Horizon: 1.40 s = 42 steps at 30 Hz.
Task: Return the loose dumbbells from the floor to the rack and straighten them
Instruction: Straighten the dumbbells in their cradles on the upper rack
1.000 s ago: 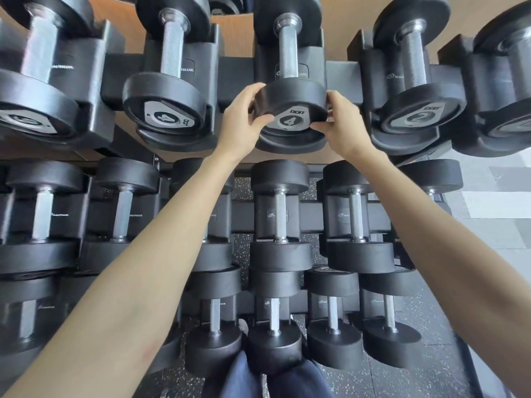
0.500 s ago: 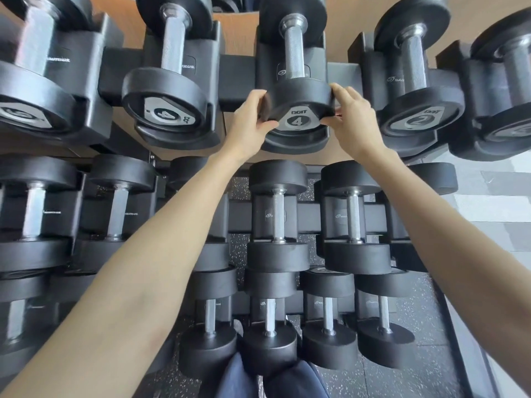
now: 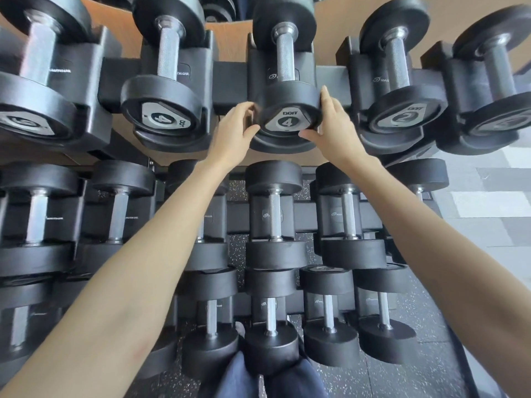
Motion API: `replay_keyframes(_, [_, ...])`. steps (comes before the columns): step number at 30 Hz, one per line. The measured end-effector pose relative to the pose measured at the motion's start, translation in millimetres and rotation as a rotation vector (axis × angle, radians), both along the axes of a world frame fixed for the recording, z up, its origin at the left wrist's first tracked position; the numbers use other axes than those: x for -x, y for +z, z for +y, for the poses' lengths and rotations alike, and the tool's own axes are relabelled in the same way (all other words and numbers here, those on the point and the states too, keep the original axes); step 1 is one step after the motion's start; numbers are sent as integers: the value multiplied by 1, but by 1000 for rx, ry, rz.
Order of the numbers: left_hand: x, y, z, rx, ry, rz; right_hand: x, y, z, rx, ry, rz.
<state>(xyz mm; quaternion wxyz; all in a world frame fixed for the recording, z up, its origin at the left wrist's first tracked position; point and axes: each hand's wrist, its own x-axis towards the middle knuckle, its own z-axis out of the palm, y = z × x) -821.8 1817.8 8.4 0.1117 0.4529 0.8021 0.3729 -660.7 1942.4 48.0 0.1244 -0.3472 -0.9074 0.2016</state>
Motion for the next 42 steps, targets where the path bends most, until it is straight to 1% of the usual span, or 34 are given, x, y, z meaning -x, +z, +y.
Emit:
replay_keyframes(2, [-4,1,-15,53,-13,101,-9,-1,-13,-37,6,-11])
replay_keyframes(4, [-9,2,-30,76,-36,203,-19,-3,-26,-130,32,-4])
replay_keyframes(8, [-21,9,-59,41,-54,426,-36,-4,-59,-329,31,-22])
replay_keyframes(11, [-32,12,-79,44,-76,543,-45,-8,-88,-378,37,-33])
replay_keyframes(13, [-41,11,-95,63,-88,582,-51,-12,-106,-383,41,-42])
replay_keyframes(16, [-55,5,-122,106,-89,584,-60,-19,-131,-384,50,-56])
replay_keyframes(21, [-82,-14,-173,188,-51,550,-81,-36,-171,-324,98,-46])
replay_keyframes(24, [-106,-25,-203,241,-54,536,-98,-43,-193,-299,130,-95])
replay_keyframes(30, [-138,-28,-245,276,-39,551,-119,-41,-224,-288,218,-99])
replay_keyframes(36, [-133,-28,-272,294,9,586,-111,-35,-240,-274,286,-63])
replay_keyframes(42, [-102,-19,-280,310,58,586,-75,-21,-241,-253,330,-21])
